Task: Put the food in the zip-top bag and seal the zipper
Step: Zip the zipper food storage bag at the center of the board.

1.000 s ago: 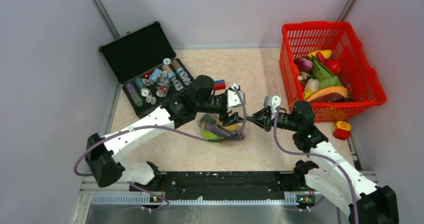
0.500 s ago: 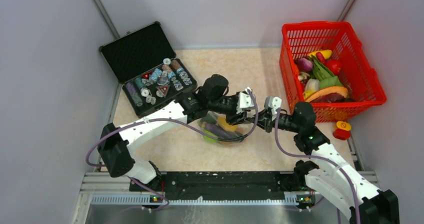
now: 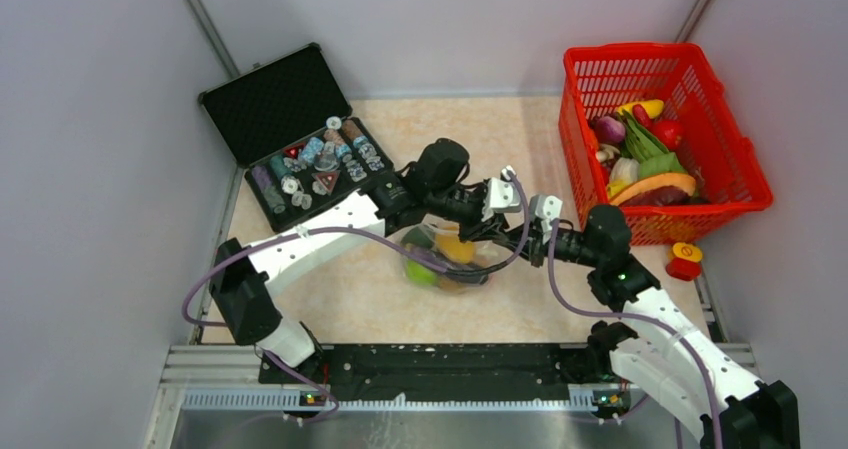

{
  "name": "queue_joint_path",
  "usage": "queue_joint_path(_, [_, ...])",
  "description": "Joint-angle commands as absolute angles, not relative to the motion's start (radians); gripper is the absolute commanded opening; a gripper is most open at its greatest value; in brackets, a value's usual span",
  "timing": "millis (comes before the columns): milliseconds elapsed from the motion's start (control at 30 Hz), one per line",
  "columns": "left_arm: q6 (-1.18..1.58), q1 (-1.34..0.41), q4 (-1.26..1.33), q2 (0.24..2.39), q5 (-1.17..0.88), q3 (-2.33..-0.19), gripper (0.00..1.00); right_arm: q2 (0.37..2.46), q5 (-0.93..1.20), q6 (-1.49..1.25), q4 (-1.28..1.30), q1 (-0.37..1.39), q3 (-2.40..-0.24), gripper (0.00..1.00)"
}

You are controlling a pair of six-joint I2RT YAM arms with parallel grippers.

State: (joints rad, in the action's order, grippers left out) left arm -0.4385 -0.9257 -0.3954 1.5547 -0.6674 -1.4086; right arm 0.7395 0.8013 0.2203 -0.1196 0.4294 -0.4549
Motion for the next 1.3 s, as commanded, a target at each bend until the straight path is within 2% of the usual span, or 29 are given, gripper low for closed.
queue_joint_path(0, [-0.469,-0.93,-0.501,1.57,-0.685,-1.462,0.28,0.724,0.797,0.247,-0.144,0.442,-0.511,0.0])
queue_joint_path(167, [-0.504,-0.93,-0.541,1.556,-0.695,-1.461,0.36,0.718,0.796,0.247,-0.142,0.444,-0.512,0.0])
queue_joint_path(233, [-0.511,-0.929,-0.542,1.553,-0.69,-1.465,0.36,0.715,0.797,0.246,-0.143,0.443,-0.514,0.0])
queue_joint_path(600, [-0.53,-0.93,-0.569,1.552,-0.718,-1.504,0.1,0.704,0.783,0.236,-0.139,0.447,-0.519,0.0])
queue_joint_path(733, [-0.543,-0.93,-0.598,1.54,-0.663,-1.487,0.01,0.695,0.773,0.238,-0.129,0.446,-0.517,0.0])
queue_joint_path(1267, [-0.551,-0.93,-0.597,1.468,-0.492,-1.419,0.0,0.692,0.771,0.233,-0.108,0.448,-0.518,0.0])
